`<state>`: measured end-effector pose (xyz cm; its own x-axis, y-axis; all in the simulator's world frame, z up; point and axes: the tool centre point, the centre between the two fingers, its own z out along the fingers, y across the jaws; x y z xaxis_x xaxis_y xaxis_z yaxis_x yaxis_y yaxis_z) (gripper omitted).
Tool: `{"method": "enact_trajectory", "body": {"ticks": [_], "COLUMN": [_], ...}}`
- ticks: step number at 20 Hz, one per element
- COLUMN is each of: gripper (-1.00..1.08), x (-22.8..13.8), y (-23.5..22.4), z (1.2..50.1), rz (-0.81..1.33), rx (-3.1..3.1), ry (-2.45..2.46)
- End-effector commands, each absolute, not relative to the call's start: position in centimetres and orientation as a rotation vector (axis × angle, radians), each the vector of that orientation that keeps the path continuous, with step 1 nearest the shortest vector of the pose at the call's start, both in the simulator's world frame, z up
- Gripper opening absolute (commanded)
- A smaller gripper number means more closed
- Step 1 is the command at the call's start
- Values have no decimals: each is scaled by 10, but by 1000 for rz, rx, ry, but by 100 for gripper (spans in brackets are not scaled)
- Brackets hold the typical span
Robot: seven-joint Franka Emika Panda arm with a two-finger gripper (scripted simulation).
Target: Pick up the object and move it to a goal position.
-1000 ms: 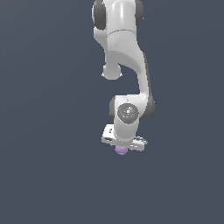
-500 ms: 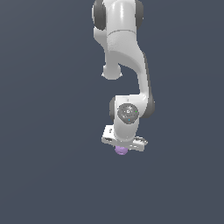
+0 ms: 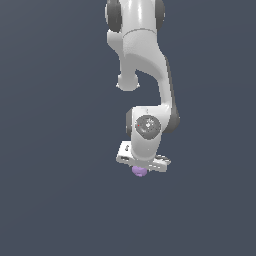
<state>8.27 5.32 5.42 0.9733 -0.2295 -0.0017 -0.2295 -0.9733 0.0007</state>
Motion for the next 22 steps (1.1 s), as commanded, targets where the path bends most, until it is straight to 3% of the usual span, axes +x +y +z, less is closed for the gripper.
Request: {"method": "enact_trajectory", "body": {"ticks": [1, 22], "gripper": [-100, -100], "x": [86, 126], "y": [56, 90], "z": [67, 249], "rz": [0, 0], "rx": [3121, 3120], "ry": [-362, -363]}}
